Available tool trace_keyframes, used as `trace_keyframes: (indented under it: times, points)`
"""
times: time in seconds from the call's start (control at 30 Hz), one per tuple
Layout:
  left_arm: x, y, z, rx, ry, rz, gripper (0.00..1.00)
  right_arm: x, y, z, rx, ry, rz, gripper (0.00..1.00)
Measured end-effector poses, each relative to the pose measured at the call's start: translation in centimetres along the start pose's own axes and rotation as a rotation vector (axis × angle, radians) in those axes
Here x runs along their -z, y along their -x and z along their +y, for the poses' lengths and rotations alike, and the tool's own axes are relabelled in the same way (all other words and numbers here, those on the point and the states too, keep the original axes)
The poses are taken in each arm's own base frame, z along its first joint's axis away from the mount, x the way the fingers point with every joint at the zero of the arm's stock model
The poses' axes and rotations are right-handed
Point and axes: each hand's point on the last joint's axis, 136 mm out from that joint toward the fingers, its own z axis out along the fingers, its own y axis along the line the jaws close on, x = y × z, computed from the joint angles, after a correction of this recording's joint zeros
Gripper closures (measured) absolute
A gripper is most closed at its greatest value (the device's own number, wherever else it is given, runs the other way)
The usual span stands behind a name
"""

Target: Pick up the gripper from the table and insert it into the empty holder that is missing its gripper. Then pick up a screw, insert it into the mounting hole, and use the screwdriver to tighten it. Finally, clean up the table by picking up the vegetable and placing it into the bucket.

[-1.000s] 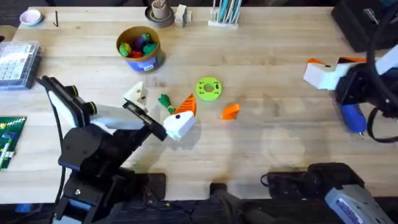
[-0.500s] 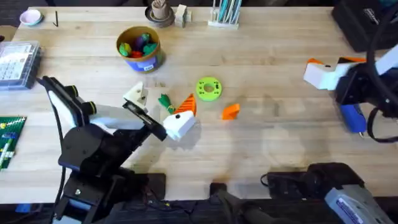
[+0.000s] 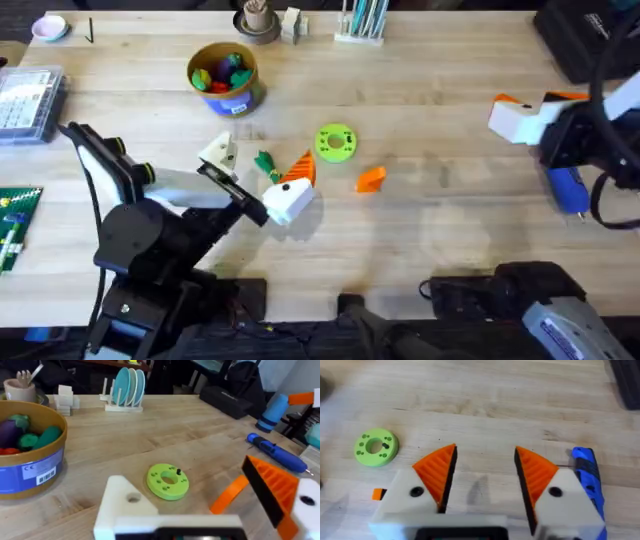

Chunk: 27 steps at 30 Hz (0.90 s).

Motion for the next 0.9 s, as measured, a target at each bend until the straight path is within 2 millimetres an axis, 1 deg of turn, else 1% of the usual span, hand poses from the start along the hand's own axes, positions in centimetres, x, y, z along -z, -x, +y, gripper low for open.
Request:
trace_keyframes:
  times: [0.1, 0.2, 0.3, 0.47, 0.63, 0.77, 0.9]
  points:
    - [0.0, -0.1, -0.3, 0.0, -0.015, 0.004, 0.007, 0.0, 0.0, 0.0, 0.0, 0.0, 0.0, 0.266]
    - [0.0, -0.3, -1.0, 0.0, -0.055, 0.015, 0.007, 0.0, 0.0, 0.0, 0.0, 0.0, 0.0, 0.266]
    - [0.1, -0.6, -2.2, -0.017, -0.126, 0.033, 0.007, 0.0, 0.0, 0.0, 0.0, 0.0, 0.0, 0.266]
    - [0.7, -1.4, -4.5, -0.092, -0.272, 0.066, 0.007, 0.0, 0.0, 0.0, 0.0, 0.0, 0.0, 0.266]
    - [1.2, -1.9, -6.0, -0.156, -0.369, 0.08, 0.007, 0.0, 0.0, 0.0, 0.0, 0.0, 0.002, 0.265]
    - [1.5, -2.2, -6.7, -0.201, -0.417, 0.082, 0.007, 0.0, -0.8, 0.4, -0.014, 0.02, 0.032, 0.265]
    - [1.7, -2.3, -7.1, -0.222, -0.439, 0.082, 0.007, 0.2, -2.1, 1.7, -0.019, 0.096, 0.089, 0.265]
